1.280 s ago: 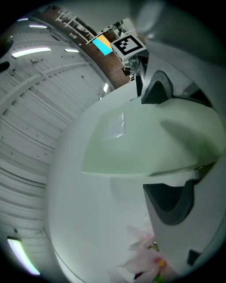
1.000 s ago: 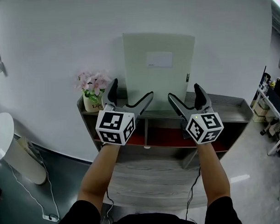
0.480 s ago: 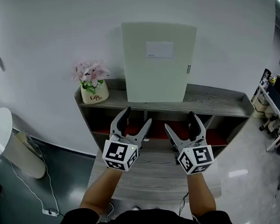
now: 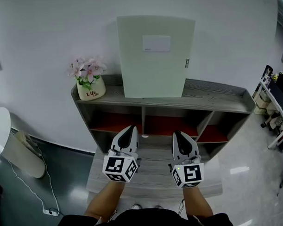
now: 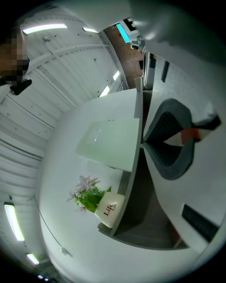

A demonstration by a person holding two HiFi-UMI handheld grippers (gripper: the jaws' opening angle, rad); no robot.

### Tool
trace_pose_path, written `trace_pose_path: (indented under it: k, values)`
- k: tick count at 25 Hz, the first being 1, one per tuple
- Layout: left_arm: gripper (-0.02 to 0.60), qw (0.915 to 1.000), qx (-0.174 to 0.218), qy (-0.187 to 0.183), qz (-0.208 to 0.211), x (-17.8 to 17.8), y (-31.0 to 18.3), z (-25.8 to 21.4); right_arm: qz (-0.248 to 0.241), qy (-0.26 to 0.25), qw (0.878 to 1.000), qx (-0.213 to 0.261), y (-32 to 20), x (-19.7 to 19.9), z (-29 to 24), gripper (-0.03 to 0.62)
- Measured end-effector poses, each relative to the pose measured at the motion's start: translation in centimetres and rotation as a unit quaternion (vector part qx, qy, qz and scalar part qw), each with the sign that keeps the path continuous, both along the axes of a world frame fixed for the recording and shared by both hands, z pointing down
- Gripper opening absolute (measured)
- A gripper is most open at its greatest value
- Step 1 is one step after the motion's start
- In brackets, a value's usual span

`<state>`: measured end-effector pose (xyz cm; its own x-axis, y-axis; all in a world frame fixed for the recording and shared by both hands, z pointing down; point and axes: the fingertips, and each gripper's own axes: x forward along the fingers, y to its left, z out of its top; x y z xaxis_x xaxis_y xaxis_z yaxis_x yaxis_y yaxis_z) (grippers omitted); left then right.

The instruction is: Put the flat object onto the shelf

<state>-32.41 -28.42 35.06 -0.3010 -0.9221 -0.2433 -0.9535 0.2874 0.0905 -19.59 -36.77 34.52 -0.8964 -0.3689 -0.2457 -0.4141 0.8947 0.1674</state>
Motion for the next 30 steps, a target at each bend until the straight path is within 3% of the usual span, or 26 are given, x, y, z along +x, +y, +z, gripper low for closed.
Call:
trace_pose_path:
  k: [6,15,30]
  values:
    - [0.008,0.9995,-0.026,-0.004,0.015,1.8,-0.4,3.8,0.005,0.017,1.000,-0.011,-0.2,1.0,2.3,0.026]
    - [0.008,0.9989,-0.041,-0.013,0.018,3.0,-0.9,4.6,0.014,0.021,1.000,0.004,-0.4,2.0,2.4,0.025]
    - [0.006,0.9993,-0.029,-0.020,0.009,3.5,-0.4,3.5,0.032,0.026,0.999,0.012,-1.0,2.7,2.7,0.025]
